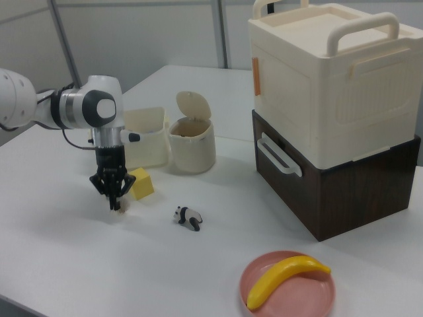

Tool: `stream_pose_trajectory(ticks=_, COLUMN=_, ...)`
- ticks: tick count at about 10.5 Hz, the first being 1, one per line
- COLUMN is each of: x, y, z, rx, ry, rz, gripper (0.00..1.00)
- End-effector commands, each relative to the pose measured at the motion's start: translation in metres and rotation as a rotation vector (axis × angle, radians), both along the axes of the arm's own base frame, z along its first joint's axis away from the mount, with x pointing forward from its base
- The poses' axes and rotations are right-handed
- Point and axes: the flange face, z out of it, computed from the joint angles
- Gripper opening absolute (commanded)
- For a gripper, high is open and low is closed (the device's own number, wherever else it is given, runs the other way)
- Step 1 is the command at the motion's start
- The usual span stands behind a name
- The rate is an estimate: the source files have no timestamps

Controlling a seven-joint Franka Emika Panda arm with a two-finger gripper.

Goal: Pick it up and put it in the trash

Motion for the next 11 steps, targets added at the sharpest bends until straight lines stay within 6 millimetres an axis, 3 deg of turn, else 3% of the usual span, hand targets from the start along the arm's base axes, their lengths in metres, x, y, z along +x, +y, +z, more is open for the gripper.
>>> stream_pose_trajectory(ticks=1, x=0.023, y=-0.011, z=0.047, rx=0.001, ry=-0.101, rz=-0.036, gripper=0.00)
stream_pose_trajectory(ticks=3, x=0.043, y=-0.022, z=0.081, rx=0.014, ry=-0.187, rz=-0.060, gripper=0.00)
stream_pose_trajectory(ticks=5, x=0.069, y=-0.054, z=0.115, rx=0.046, ry=-0.329, rz=-0.115, gripper=0.00)
stream_pose_trajectory(ticks=7, x=0.091, y=-0.072, z=0.136, rx=0.078, ry=-0.515, rz=-0.134, gripper=0.00)
stream_pose_trajectory(ticks=10, x=0.117, y=-0.082, z=0.163, rx=0.134, ry=-0.805, rz=-0.139, gripper=0.02)
stream_pose_trajectory(ticks=11, x=0.123, y=-0.082, z=0.156, rx=0.139, ry=-0.837, rz=-0.134, gripper=0.14)
